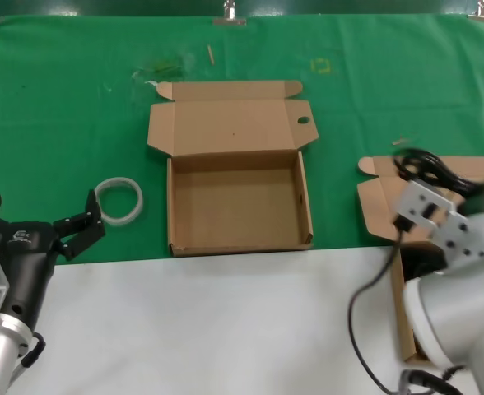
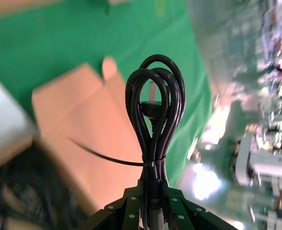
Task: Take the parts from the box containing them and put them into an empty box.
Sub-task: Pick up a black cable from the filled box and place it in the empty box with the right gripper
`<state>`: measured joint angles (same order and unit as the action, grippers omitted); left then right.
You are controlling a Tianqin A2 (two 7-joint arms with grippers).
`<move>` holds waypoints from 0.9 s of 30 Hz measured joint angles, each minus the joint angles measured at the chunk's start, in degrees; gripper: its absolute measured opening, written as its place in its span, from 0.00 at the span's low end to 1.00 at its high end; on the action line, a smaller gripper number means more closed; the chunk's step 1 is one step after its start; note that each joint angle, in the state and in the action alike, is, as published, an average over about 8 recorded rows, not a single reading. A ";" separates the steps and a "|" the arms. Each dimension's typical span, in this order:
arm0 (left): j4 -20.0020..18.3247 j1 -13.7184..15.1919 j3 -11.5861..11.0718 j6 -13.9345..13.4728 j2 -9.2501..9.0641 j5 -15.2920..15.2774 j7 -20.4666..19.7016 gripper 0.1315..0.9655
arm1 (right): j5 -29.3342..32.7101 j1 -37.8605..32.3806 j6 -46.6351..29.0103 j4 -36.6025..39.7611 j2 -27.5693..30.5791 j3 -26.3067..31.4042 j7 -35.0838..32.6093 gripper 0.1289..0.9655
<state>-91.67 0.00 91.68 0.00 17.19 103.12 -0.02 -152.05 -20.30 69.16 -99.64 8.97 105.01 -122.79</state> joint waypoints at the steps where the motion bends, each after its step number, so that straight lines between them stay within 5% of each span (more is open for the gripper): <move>1: 0.00 0.00 0.00 0.00 0.00 0.00 0.00 1.00 | -0.09 -0.50 -0.44 0.23 0.00 0.88 0.51 0.08; 18: 0.00 0.00 0.00 0.00 0.00 0.00 0.00 1.00 | -4.88 -8.59 -17.86 16.37 0.06 12.10 9.89 0.08; 27: 0.00 0.00 0.00 0.00 0.00 0.00 0.00 1.00 | -5.58 -12.26 -28.83 22.49 0.29 21.38 26.66 0.08</move>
<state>-91.67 0.00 91.68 0.00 17.19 103.12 -0.02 -157.62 -32.55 40.33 -77.15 9.26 126.39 -96.13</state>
